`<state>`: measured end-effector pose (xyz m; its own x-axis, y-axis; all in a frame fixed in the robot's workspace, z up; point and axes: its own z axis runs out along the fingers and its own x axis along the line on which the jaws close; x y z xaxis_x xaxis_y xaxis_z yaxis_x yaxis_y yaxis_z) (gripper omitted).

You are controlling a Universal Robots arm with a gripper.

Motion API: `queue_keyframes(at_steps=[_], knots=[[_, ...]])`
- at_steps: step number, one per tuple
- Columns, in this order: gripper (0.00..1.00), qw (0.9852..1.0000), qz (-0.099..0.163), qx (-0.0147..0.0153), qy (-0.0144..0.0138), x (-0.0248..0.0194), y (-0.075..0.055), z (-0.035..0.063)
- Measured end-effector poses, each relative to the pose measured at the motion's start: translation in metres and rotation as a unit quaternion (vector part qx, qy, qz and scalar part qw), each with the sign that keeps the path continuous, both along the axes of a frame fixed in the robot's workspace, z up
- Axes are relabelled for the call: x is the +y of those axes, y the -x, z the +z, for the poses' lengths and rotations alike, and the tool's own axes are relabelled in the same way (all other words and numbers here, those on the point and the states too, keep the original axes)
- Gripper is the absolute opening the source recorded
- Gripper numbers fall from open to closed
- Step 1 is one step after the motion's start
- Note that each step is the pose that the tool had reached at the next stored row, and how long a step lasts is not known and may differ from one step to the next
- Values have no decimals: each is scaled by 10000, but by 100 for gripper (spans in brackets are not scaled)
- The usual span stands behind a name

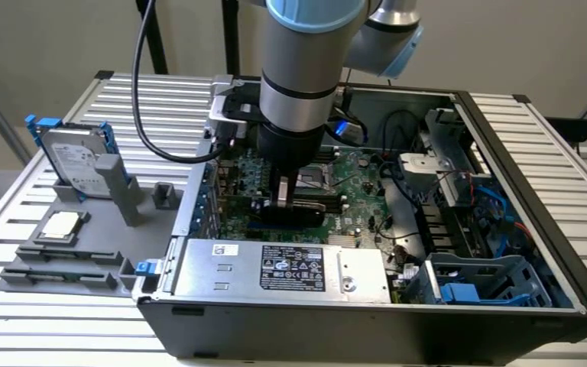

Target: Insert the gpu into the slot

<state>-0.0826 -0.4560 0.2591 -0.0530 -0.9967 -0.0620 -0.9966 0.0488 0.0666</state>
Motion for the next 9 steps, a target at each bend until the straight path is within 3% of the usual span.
queue_keyframes(at_steps=[9], knots=[[26, 10000, 0, 14, 0, 2, 0, 0]])
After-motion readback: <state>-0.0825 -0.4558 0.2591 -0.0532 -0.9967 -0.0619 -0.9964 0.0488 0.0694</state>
